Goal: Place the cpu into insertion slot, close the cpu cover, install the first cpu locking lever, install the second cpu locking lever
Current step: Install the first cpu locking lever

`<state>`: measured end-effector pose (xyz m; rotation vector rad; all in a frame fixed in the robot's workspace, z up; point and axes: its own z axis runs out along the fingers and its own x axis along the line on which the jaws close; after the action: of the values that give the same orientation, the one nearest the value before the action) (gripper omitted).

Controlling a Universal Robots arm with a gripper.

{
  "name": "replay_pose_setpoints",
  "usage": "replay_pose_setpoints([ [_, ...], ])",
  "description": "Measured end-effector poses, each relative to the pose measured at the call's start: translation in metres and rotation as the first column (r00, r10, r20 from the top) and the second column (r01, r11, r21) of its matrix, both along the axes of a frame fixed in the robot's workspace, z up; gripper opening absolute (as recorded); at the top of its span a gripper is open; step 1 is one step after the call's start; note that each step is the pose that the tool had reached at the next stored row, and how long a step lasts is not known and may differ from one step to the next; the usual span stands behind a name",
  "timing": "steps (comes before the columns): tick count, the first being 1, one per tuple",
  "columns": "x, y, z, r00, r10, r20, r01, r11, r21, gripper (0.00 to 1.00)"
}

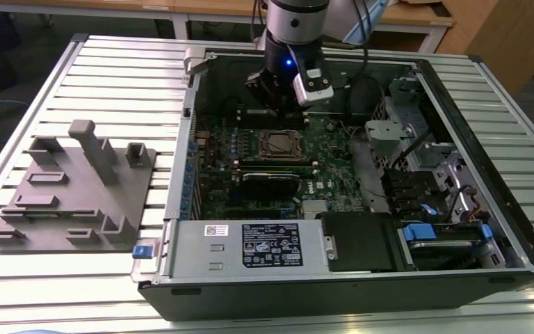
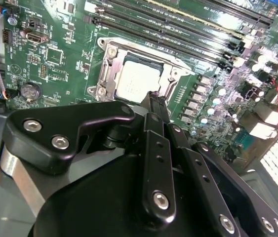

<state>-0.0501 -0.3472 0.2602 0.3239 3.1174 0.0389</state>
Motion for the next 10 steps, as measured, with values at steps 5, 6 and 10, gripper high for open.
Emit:
replay_pose_setpoints([
  [5, 0.0000, 0.0062, -0.0059, 1.0000, 0.000, 0.0001, 0.000, 1.0000, 0.0001, 0.10],
  [6, 0.0002, 0.0073, -0.0068, 1.0000, 0.000, 0.0001, 0.000, 1.0000, 0.0001, 0.10],
  [10, 0.0039, 0.0090, -0.0106, 1.0000, 0.001, 0.0001, -0.001, 1.0000, 0.0001, 0.10],
])
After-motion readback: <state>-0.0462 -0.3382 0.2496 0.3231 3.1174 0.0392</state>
